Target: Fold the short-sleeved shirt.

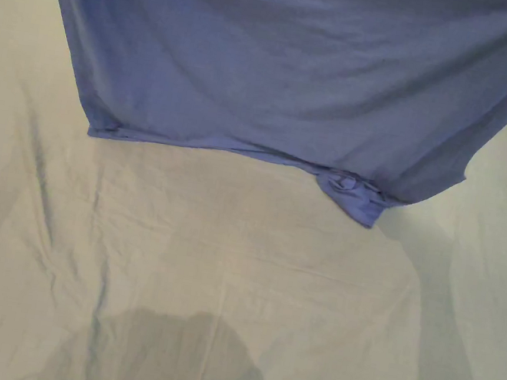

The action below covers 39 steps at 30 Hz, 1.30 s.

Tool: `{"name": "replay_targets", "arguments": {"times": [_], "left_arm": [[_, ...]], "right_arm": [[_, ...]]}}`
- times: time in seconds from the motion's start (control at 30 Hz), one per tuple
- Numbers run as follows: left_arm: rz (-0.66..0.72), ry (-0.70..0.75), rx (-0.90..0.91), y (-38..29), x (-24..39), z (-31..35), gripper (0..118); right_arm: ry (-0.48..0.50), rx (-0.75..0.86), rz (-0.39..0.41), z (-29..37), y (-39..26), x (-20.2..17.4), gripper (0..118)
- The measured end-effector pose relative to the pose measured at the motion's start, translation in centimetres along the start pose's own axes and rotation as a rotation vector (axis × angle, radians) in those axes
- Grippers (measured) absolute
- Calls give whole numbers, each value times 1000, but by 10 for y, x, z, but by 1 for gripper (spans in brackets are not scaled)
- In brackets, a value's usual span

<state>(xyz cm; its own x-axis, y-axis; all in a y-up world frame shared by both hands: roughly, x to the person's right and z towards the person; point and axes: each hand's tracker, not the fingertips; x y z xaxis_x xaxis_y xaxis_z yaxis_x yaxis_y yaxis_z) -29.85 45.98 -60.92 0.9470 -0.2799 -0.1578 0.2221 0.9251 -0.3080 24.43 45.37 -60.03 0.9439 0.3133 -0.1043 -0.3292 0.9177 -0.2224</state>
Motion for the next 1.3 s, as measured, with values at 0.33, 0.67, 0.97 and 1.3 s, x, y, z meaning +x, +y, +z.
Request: {"name": "replay_targets", "arguments": {"times": [0.33,0.67,0.97,1.3], "left_arm": [[-46,-109,-256,-179,28,53,0],[-205,-249,-580,-351,46,204,0],[-268,-311,-717,-406,24,274,0],[-341,-406,-791,-429,25,306,0]], "right_arm": [[145,-218,24,68,-140,-43,4],[332,-675,-110,191,-288,-92,4],[338,-847,-191,258,-336,-82,4],[346,-999,-177,278,-359,-68,4]]}}
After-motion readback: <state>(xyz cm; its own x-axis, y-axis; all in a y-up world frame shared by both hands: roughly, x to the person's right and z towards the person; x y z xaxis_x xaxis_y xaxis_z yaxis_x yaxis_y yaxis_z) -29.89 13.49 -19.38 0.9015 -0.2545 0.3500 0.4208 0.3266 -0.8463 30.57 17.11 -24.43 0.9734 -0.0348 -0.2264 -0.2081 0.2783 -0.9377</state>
